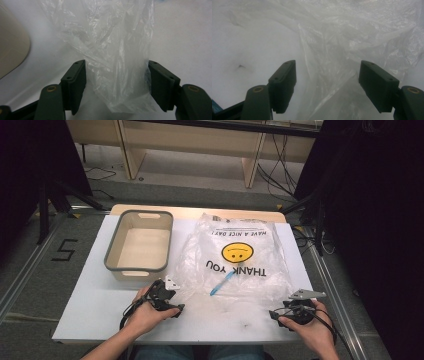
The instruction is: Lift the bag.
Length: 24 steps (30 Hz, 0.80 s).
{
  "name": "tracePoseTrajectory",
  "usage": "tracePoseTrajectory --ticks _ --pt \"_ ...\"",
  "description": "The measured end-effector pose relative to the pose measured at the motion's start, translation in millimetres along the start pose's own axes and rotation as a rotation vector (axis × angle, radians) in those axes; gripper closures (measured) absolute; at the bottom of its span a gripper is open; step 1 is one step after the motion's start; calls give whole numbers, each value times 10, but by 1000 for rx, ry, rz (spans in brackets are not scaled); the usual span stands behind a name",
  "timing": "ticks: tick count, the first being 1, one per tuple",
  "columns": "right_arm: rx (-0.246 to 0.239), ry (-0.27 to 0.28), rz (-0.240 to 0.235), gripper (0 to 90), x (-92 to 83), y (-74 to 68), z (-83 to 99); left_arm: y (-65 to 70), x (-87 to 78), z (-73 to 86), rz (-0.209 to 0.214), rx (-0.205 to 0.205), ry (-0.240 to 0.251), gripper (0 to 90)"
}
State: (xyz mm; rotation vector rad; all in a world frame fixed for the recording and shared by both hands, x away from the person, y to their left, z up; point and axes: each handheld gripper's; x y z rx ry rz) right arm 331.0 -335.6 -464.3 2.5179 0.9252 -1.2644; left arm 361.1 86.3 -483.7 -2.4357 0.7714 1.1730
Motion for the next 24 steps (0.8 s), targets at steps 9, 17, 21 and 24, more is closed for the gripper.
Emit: tracePoseTrajectory --ticks 9,17,21,24 --pt "-23 -84 -8 353 37 -36 29 -19 -15 -2 0 -1 -7 461" --pt "-44 -115 8 431 29 -38 43 21 -35 -14 9 9 -20 587" --pt "-62 -133 19 504 23 -47 34 36 -40 -28 10 26 -35 637" --pt "-60 -142 21 592 13 -42 29 53 -38 -42 11 32 -41 678"
Point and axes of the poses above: each handheld gripper's, and its own axes: x roughly forward along the jaws, z roughly out of its underside, y roughly to its right, and after that the axes turned 6 degrees about -z, right-handed
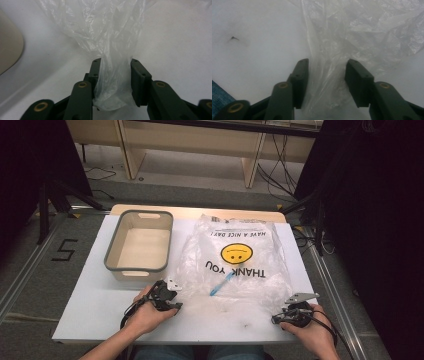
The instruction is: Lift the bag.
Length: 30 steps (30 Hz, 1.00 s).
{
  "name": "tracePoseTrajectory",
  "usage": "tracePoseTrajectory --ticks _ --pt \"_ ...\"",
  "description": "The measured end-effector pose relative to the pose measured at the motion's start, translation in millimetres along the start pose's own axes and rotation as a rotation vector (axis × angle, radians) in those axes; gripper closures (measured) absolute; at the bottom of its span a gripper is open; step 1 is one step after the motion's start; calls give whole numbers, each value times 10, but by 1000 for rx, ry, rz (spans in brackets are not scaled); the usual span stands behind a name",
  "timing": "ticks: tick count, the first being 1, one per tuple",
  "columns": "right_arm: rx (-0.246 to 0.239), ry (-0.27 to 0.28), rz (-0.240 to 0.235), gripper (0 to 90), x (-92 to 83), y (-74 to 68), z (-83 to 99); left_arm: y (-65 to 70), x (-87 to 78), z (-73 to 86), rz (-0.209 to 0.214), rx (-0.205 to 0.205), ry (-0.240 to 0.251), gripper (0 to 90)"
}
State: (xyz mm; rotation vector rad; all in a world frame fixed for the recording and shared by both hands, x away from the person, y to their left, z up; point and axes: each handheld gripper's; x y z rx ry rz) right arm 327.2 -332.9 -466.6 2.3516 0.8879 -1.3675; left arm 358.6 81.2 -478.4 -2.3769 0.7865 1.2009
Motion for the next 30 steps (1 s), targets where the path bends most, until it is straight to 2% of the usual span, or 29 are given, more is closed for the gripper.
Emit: tracePoseTrajectory --ticks 8,12,16,18,22,25,26,30 --pt "29 -14 -8 776 -3 51 -27 38 2 -38 14 36 -24 801" --pt "53 -10 -18 857 0 76 -32 52 -1 -34 22 56 -18 859" --pt "77 1 -36 891 1 92 -27 37 -2 -17 39 65 9 875" --pt "81 7 -38 896 -3 92 -25 21 -20 -19 62 64 44 878" --pt "97 33 -51 899 -22 87 -25 11 -129 -58 60 100 153 880" --pt "120 79 -67 900 -64 93 -37 -5 -215 -77 54 113 242 880" --pt "124 103 -71 900 -87 103 -40 -13 -234 -82 54 117 256 880" --pt "139 175 -71 900 -169 123 -53 -34 -326 -111 48 102 355 880"
Point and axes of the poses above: each handheld gripper's, and its own axes: x roughly forward along the jaws, z roughly out of its underside, y roughly to its right, and after that the axes turned 6 degrees about -z, right-handed
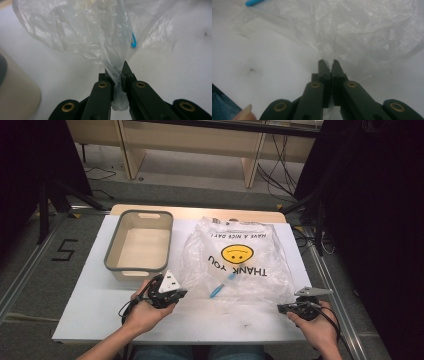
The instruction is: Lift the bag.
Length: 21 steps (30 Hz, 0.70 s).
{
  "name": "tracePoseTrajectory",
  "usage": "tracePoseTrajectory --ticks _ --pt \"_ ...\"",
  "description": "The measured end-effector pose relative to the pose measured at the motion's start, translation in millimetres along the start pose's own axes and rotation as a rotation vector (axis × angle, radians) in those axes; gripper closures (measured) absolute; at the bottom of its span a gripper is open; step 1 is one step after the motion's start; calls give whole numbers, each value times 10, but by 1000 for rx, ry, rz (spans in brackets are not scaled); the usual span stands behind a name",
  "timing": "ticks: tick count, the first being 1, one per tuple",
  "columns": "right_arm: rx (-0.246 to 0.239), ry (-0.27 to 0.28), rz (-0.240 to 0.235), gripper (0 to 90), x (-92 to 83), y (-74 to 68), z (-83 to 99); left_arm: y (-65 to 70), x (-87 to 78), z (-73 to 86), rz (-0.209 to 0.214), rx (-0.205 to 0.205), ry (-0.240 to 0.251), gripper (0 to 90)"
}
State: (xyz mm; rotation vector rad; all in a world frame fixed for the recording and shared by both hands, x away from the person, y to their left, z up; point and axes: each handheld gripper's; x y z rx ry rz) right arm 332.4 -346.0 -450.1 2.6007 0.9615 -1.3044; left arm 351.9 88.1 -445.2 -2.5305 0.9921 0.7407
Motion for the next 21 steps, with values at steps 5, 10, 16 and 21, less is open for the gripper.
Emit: tracePoseTrajectory --ticks 5,10,16,21 --pt "-1 84 16 900 -87 8 -47 -19 -92 -68 -21 1 105 880" --pt "1 157 24 900 -156 12 -88 -53 -153 -118 -44 1 183 880" --pt "2 230 57 900 -263 39 -134 -92 -211 -174 -76 -9 247 880" --pt "-12 277 80 900 -328 34 -170 -130 -233 -223 -96 -10 277 881"
Point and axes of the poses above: each handheld gripper's, and its own axes: x roughly forward along the jaws, z roughly out of its underside, y roughly to its right, and after that the axes turned 6 degrees about -z, right-handed
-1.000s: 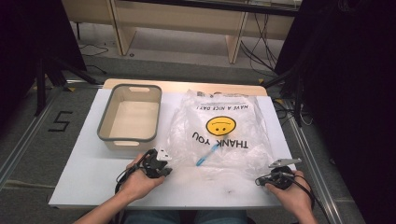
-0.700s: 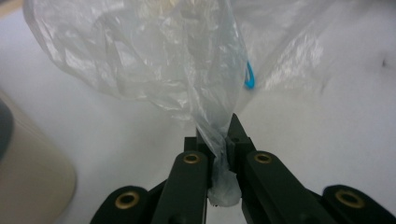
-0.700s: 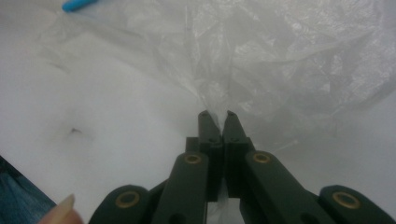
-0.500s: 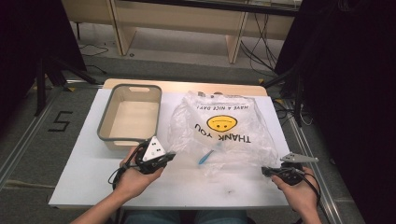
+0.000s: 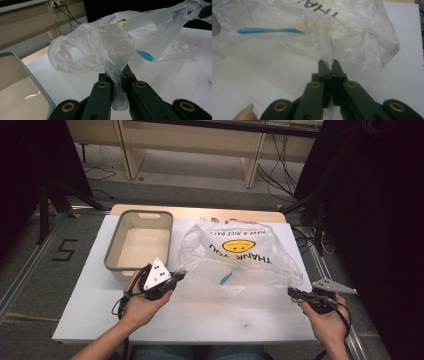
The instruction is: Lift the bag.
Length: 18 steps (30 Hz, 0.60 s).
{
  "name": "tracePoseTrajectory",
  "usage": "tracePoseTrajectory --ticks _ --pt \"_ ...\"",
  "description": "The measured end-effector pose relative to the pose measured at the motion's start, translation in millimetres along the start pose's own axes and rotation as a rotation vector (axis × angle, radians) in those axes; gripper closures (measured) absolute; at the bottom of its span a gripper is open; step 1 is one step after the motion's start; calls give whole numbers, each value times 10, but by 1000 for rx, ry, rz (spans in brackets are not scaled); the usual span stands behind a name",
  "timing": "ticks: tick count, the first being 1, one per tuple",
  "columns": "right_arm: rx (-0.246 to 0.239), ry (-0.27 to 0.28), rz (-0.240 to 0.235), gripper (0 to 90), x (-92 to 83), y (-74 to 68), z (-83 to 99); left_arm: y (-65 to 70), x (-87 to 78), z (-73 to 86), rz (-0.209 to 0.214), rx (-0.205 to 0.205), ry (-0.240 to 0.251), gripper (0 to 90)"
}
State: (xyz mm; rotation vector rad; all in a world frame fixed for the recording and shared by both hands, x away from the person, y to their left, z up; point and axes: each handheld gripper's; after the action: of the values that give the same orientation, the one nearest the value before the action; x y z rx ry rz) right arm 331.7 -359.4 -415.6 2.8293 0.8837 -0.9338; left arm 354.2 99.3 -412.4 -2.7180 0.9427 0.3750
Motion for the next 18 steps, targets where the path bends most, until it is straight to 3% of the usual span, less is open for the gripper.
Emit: tracePoseTrajectory --ticks 6,18 --pt "-23 60 31 900 -22 -17 -66 -41 29 -13 -20 -8 28 880" --pt "-25 125 66 900 -59 -6 -97 -54 17 -108 -43 -2 93 880"
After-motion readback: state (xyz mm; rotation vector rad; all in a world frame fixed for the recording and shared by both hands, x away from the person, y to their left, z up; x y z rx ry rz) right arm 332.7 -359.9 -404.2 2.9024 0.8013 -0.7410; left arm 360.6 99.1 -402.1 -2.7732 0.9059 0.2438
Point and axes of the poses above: each handheld gripper's, and its own axes: x roughly forward along the jaws, z roughly out of its underside, y roughly to its right, and after that the axes turned 6 degrees about -z, right-handed
